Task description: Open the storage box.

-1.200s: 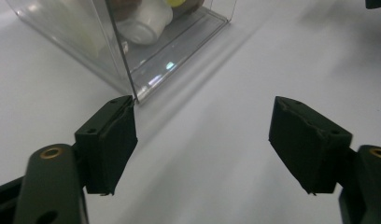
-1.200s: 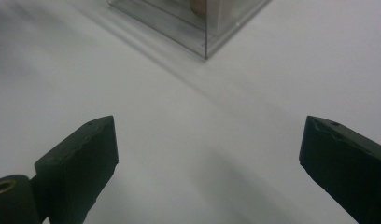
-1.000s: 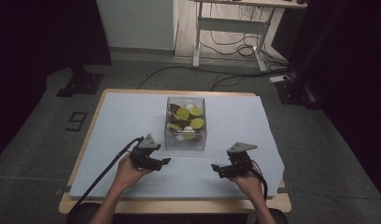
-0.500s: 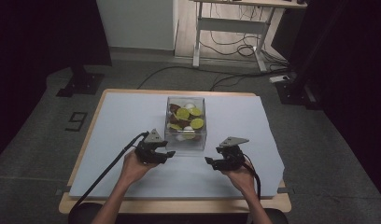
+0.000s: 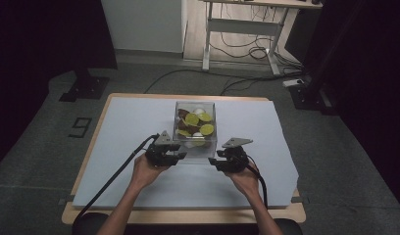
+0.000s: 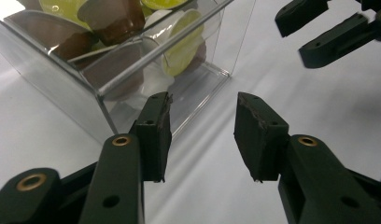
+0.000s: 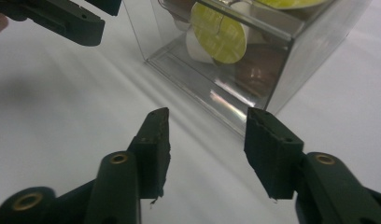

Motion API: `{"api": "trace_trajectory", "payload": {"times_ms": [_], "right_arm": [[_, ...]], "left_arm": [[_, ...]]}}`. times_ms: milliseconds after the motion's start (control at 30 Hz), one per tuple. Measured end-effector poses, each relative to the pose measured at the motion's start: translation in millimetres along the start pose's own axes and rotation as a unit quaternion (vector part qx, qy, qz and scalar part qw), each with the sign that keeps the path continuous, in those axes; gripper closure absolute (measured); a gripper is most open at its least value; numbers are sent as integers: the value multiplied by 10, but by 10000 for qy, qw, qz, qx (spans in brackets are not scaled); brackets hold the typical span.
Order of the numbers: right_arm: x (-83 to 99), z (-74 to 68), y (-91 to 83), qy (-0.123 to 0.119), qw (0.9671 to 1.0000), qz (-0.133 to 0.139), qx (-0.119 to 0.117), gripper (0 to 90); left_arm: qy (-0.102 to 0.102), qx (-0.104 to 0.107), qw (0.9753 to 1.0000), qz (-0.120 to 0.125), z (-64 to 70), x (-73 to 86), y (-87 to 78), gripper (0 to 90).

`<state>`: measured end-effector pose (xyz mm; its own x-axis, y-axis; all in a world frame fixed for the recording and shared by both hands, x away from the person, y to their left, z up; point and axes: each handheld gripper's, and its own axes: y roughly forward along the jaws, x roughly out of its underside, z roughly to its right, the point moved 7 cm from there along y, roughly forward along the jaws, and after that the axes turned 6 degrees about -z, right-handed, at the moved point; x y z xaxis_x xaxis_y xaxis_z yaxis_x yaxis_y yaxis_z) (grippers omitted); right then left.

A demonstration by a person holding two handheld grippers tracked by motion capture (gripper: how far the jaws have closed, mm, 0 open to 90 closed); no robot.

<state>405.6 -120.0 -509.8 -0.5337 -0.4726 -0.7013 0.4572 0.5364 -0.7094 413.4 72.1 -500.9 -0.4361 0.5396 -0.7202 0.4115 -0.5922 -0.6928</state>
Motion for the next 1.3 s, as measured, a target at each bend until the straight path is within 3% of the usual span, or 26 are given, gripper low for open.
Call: {"api": "trace_trajectory", "payload": {"times_ms": [167, 700, 900, 1300], "right_arm": [[-71, -12, 69, -87, 9999, 28, 65, 585], [-258, -3, 205, -53, 9993, 305, 206, 748], [-285, 23, 253, 19, 9991, 307, 292, 767], [-386, 16, 321, 70, 9992, 362, 184, 809]], "left_arm": [[32, -76, 10000, -5, -8, -42, 33, 595], [-11, -286, 9996, 20, -67, -80, 133, 713], [-55, -289, 9996, 33, -83, -85, 173, 739], [-135, -256, 9994, 172, -84, -104, 241, 757]]}}
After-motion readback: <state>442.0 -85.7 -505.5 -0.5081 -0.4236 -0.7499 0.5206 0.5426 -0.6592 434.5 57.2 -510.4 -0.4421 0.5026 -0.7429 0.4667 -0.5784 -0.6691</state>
